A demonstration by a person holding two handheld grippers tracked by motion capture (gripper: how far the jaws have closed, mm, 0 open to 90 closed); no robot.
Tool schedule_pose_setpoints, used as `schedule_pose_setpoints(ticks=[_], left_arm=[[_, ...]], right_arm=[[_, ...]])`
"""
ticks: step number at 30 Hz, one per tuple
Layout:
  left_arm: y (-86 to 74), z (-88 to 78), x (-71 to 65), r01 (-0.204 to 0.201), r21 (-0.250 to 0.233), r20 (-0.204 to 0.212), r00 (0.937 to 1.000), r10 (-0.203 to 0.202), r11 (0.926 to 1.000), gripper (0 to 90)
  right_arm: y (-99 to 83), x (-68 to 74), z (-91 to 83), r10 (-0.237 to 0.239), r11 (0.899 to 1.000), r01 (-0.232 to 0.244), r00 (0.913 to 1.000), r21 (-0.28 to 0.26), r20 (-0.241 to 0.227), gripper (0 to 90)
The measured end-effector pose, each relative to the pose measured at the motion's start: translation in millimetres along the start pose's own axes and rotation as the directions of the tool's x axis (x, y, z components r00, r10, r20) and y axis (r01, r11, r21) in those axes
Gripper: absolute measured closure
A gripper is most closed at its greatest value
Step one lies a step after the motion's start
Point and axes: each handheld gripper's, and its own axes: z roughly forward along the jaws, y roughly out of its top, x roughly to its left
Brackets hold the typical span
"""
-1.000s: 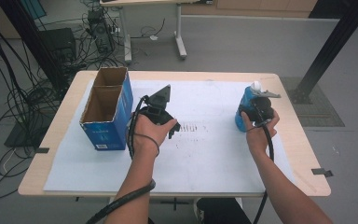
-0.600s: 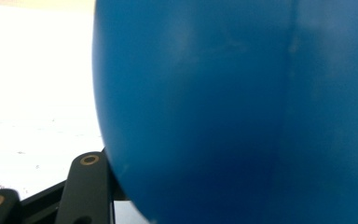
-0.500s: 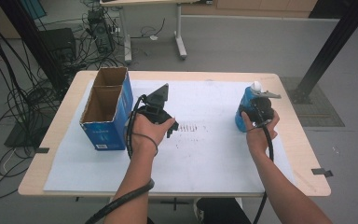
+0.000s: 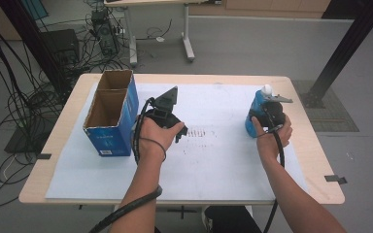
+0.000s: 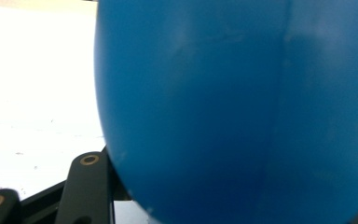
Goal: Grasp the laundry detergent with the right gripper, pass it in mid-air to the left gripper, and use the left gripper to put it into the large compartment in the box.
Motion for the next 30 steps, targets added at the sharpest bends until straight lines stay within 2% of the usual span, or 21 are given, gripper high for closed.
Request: schedule_pose_setpoints(ticks=[30], left_arm=[[0.6,-7.7,-3.2,-0.009,-0.015,-0.002,1.0000,0.009,0.9998,6.2]], right_arm=[[-0.3,-1.3,0.2,0.001,1.000,-0.001,0.9999,-0.001,-0.011,41.5]])
